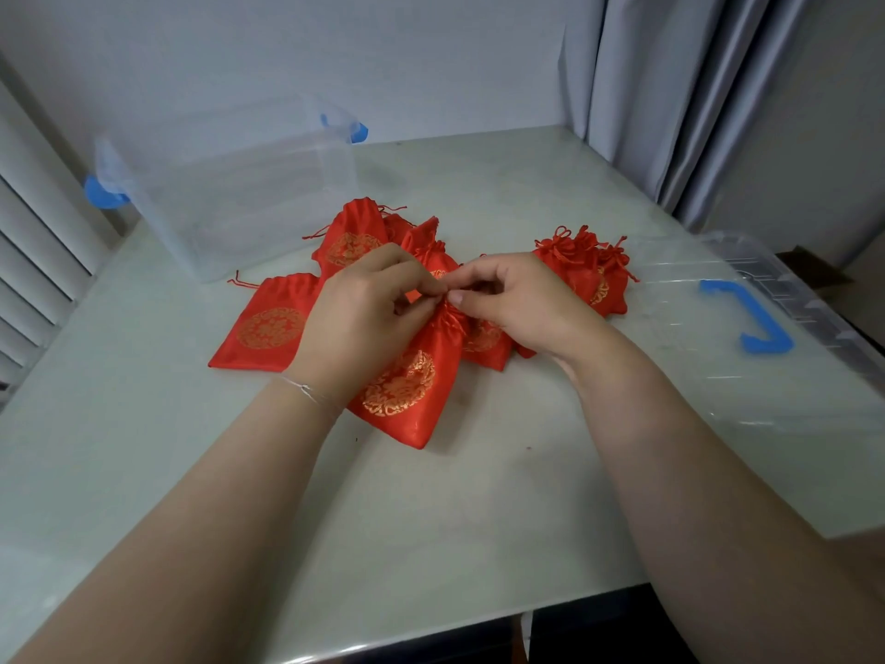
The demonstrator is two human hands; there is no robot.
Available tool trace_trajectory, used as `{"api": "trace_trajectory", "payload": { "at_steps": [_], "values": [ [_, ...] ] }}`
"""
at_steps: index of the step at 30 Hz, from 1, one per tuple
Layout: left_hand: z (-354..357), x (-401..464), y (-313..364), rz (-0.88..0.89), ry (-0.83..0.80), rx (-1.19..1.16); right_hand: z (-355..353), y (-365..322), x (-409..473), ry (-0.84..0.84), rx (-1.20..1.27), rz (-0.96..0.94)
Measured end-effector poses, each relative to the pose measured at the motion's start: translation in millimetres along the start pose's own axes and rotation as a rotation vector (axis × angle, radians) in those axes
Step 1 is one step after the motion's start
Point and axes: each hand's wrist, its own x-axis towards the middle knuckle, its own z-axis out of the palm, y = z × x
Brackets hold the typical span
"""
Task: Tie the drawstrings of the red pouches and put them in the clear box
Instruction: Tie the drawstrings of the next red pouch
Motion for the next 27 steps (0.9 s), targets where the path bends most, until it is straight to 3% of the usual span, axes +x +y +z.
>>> {"api": "trace_trajectory", "payload": {
  "at_steps": [8, 15, 22, 27],
  "values": [
    [4, -2, -2, 0.026, 0.012, -0.038, -7, 2, 1, -0.024, -0.05, 0.04],
    [5, 0, -5, 0.008, 0.053, -0.018, 4, 7, 5, 0.144, -0.297, -0.008],
    [4, 3, -8, -0.055, 0.012, -0.059, 7, 14, 5, 0.182, -0.396, -0.009],
    [-1, 4, -21, -0.358, -0.021, -0.092, -2, 12, 4, 0.254, -0.532, -0.02]
  ]
}}
